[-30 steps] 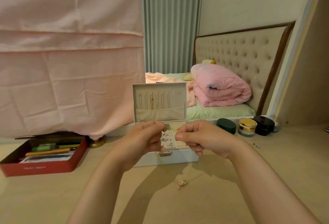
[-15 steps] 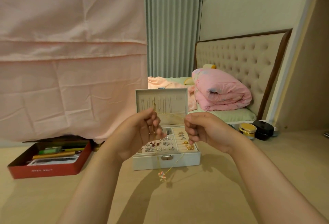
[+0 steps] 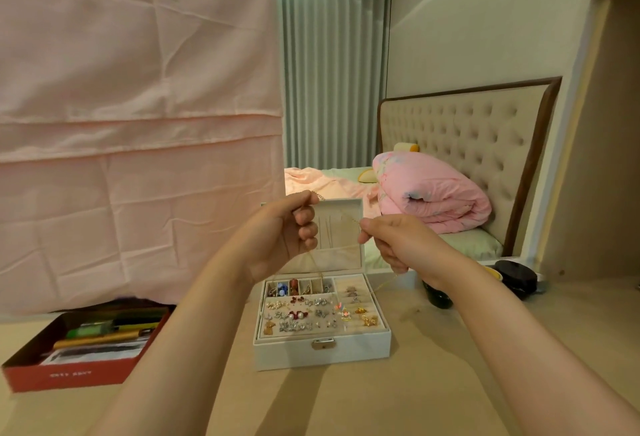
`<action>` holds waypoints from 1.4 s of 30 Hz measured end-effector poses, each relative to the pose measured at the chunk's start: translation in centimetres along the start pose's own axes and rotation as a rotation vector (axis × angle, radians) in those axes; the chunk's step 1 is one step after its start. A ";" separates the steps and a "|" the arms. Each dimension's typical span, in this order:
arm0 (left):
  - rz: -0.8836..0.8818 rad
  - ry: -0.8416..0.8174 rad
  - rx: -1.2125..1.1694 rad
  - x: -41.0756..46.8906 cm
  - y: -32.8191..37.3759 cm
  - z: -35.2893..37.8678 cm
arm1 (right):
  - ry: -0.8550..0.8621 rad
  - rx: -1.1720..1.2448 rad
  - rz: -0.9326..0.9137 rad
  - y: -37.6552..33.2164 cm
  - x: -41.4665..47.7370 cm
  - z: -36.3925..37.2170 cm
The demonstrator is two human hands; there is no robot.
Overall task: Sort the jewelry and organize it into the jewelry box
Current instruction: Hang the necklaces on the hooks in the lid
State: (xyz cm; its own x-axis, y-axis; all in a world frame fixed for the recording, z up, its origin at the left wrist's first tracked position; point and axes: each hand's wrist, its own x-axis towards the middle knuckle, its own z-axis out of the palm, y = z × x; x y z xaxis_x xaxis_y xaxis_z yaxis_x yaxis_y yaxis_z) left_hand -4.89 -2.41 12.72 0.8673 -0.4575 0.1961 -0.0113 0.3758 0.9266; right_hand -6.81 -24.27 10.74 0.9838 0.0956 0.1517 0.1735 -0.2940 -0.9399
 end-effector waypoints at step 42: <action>-0.094 0.537 0.965 16.9 -10.6 -6.9 | 0.697 -0.423 -0.109 9.6 17.2 1.9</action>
State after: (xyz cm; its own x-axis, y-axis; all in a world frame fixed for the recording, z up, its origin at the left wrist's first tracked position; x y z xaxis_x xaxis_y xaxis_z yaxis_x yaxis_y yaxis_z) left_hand 13.29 -8.58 4.00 0.9855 0.0450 0.1637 -0.1147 -0.5345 0.8374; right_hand 11.67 -23.63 3.76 0.7385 -0.4270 0.5218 0.1352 -0.6644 -0.7351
